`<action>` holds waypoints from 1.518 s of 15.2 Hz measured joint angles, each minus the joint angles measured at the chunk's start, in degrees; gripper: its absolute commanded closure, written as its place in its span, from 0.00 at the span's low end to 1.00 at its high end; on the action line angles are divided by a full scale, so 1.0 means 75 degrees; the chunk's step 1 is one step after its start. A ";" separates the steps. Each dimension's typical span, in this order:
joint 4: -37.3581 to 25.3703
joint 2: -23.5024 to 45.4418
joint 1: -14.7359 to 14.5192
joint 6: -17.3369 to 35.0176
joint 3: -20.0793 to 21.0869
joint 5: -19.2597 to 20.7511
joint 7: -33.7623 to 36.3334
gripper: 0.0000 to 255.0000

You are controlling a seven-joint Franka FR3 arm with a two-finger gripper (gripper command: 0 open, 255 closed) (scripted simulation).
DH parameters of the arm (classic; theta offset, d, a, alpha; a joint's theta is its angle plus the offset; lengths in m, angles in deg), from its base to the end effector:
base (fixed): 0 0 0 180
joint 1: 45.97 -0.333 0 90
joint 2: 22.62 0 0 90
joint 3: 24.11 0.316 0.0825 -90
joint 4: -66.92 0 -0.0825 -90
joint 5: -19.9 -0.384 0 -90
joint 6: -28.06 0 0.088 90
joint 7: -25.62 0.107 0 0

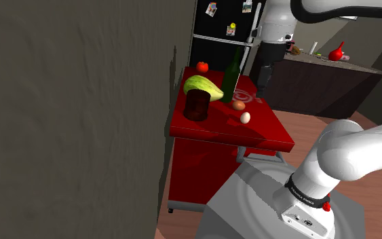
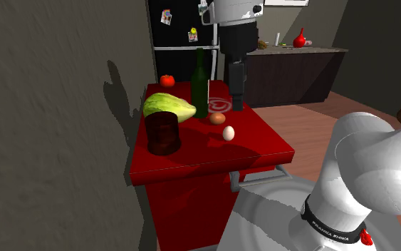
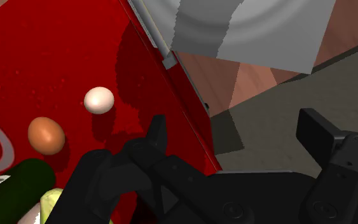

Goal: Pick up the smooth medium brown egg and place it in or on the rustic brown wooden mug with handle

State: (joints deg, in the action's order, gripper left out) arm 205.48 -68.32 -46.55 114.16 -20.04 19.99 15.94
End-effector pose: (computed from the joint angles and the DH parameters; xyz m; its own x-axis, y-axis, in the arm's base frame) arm 0.2930 0.0289 0.5587 0.9673 0.2200 -0.1259 0.2256 -0.9737 0.0316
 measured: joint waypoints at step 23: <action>-0.0494 0.4216 0.0989 0.3761 -0.2103 0.1989 -0.2707 0.00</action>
State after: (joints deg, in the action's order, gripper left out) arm 201.78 -36.71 -39.13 142.36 -35.81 34.90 -4.36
